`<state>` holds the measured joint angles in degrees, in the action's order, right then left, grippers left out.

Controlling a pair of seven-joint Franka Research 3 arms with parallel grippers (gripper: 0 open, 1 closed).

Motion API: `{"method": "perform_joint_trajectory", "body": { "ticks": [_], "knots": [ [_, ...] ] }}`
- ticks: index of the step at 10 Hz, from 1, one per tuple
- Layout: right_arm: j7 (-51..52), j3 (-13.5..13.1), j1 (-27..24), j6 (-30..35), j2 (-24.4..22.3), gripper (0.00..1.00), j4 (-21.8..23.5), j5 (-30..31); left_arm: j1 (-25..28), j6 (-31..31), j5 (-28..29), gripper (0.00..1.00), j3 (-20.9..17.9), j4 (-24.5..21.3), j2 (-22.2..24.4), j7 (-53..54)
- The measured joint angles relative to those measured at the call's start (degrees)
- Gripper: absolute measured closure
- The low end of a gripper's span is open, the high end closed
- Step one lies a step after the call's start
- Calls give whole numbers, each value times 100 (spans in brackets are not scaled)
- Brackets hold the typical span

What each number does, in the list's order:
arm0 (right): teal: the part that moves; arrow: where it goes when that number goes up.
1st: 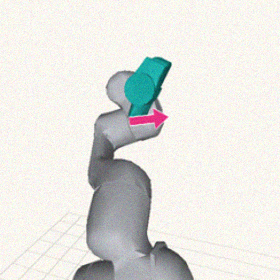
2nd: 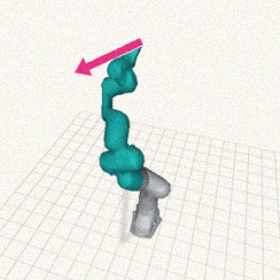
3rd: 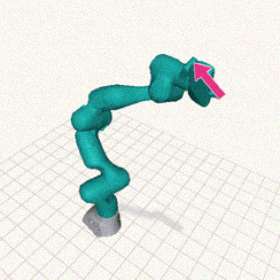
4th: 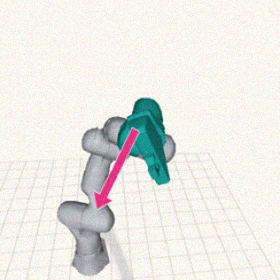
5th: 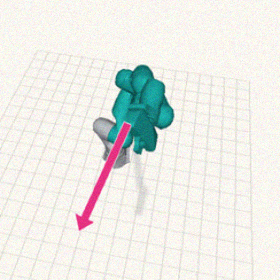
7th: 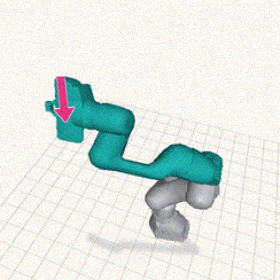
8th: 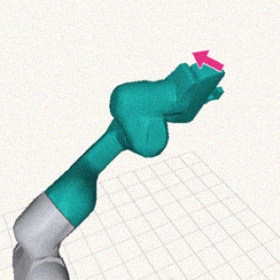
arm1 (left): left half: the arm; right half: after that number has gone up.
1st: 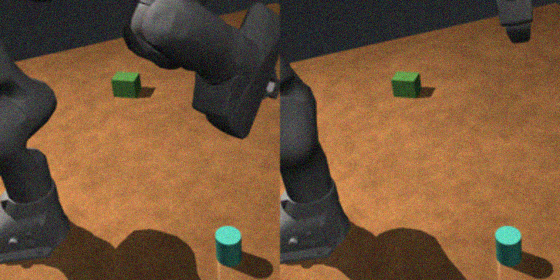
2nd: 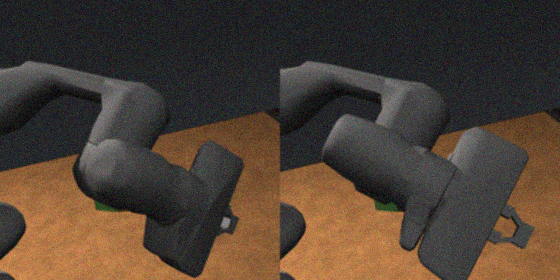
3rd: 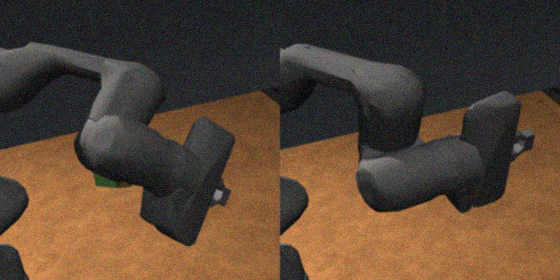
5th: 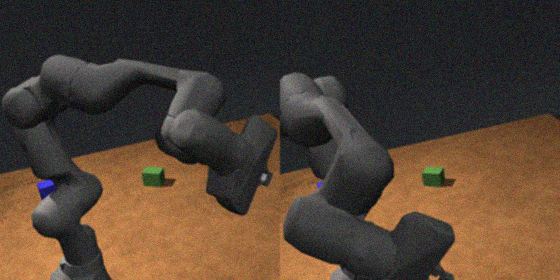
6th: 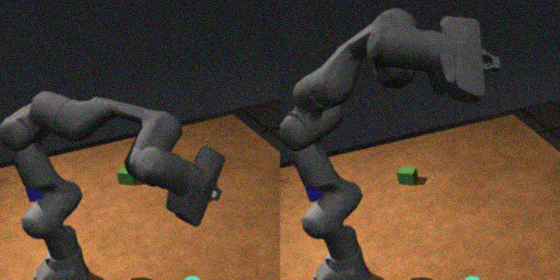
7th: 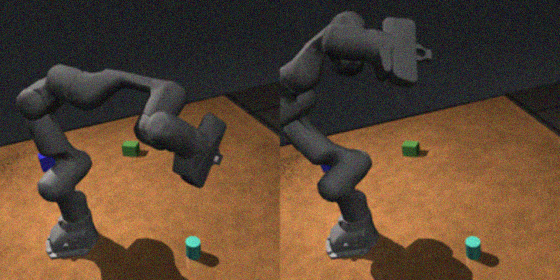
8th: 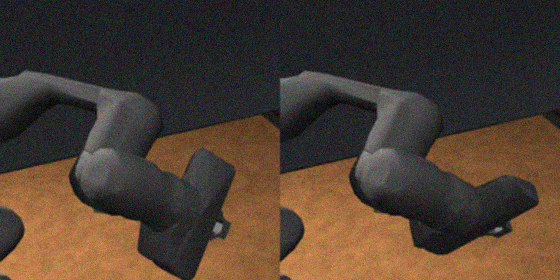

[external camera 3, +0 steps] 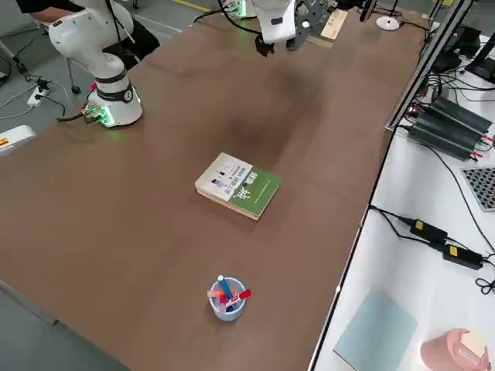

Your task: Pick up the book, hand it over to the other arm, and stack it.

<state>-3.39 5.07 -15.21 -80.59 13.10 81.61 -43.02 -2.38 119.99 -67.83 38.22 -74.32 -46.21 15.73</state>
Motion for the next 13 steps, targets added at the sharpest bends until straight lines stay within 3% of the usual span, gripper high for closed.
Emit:
{"method": "perform_joint_trajectory", "body": {
  "ticks": [8,13],
  "knots": [
    [847,11,-301,298,1339,0,-23,-2022,-154,155,-319,99,-15,45,-173,409],
    [881,96,-193,707,1740,0,5,-2198,-158,155,-319,99,-17,50,-196,432]
  ]
}}
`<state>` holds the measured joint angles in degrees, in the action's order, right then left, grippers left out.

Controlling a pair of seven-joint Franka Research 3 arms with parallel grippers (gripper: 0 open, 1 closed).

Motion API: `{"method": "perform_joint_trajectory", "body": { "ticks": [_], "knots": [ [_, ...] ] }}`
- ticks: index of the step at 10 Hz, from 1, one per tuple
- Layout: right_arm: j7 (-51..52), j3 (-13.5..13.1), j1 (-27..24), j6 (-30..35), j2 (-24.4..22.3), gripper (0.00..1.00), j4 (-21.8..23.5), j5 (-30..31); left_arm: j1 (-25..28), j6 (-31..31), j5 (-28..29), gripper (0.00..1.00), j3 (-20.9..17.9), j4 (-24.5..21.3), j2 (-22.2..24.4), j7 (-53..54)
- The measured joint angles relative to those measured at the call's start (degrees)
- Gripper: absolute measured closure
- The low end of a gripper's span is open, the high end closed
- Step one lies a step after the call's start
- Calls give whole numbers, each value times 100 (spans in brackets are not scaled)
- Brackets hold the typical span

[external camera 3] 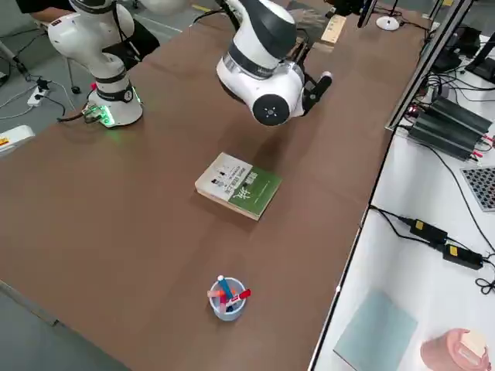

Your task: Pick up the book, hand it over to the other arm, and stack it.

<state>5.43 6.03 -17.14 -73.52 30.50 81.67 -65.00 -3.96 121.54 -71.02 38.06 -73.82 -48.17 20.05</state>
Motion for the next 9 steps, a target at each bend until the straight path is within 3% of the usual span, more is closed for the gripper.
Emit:
{"method": "perform_joint_trajectory", "body": {
  "ticks": [4,9],
  "knots": [
    [104,9,232,242,27,0,3,146,-57,0,0,99,-2,0,-24,17],
    [1066,10,388,217,76,0,5,217,-245,1,-87,99,-3,0,-80,29]
  ]
}}
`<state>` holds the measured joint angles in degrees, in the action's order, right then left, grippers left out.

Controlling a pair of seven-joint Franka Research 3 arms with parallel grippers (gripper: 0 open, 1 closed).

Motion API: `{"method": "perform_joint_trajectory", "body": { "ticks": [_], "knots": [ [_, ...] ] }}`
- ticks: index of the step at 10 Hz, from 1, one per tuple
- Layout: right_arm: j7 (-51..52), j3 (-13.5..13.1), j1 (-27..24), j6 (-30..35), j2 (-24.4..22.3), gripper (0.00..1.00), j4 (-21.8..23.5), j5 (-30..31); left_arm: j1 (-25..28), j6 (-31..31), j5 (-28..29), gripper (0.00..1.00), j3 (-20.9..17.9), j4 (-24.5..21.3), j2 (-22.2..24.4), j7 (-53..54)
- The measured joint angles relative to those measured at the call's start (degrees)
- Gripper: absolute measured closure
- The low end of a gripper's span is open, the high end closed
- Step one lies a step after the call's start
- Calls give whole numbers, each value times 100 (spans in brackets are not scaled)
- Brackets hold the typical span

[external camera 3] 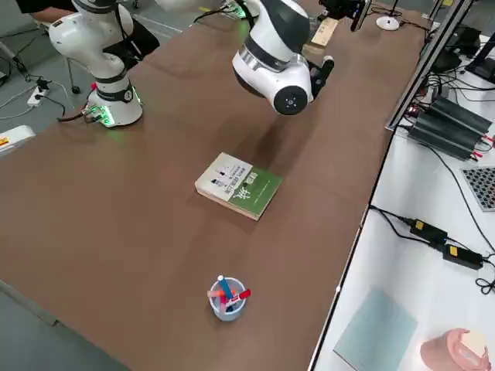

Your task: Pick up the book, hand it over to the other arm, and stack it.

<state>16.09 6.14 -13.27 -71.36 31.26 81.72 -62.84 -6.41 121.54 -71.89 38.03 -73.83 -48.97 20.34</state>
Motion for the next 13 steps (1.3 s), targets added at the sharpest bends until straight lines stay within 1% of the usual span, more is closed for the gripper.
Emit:
{"method": "perform_joint_trajectory", "body": {
  "ticks": [3,8,10,13],
  "knots": [
    [196,-31,-19,-19,133,0,112,-231,-38,3,-71,99,-1,0,-30,8],
    [369,-56,-192,-21,248,0,686,-806,-38,3,-75,99,-1,3,-33,8],
    [396,-46,-181,-123,251,0,937,-918,-39,3,-75,99,-1,3,-37,8],
    [425,-23,-40,-294,251,0,1075,-958,-40,3,-75,99,-1,3,-62,8]
  ]
}}
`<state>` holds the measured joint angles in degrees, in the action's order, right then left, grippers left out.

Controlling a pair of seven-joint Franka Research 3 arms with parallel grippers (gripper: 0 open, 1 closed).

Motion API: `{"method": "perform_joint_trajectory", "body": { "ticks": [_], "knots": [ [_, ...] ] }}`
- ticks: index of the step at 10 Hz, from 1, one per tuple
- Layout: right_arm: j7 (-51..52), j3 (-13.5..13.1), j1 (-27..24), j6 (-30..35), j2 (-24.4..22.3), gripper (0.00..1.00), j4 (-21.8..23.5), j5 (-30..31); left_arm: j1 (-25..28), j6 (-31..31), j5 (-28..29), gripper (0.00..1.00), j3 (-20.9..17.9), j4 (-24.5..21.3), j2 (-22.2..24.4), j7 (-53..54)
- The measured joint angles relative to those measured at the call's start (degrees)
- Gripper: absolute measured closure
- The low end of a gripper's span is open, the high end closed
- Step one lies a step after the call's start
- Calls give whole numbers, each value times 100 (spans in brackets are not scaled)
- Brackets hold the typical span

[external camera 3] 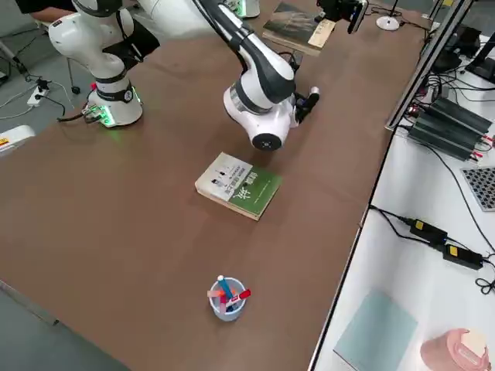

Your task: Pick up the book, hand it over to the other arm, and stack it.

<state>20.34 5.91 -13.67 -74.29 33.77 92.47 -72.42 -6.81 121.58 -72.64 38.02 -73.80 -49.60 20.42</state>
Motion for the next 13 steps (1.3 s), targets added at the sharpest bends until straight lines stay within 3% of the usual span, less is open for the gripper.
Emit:
{"method": "perform_joint_trajectory", "body": {
  "ticks": [5,13],
  "knots": [
    [102,11,216,-141,-23,0,58,-176,-1,0,0,99,0,0,-14,0],
    [426,29,284,-129,-306,0,673,-411,-27,0,0,99,0,0,-14,0]
  ]
}}
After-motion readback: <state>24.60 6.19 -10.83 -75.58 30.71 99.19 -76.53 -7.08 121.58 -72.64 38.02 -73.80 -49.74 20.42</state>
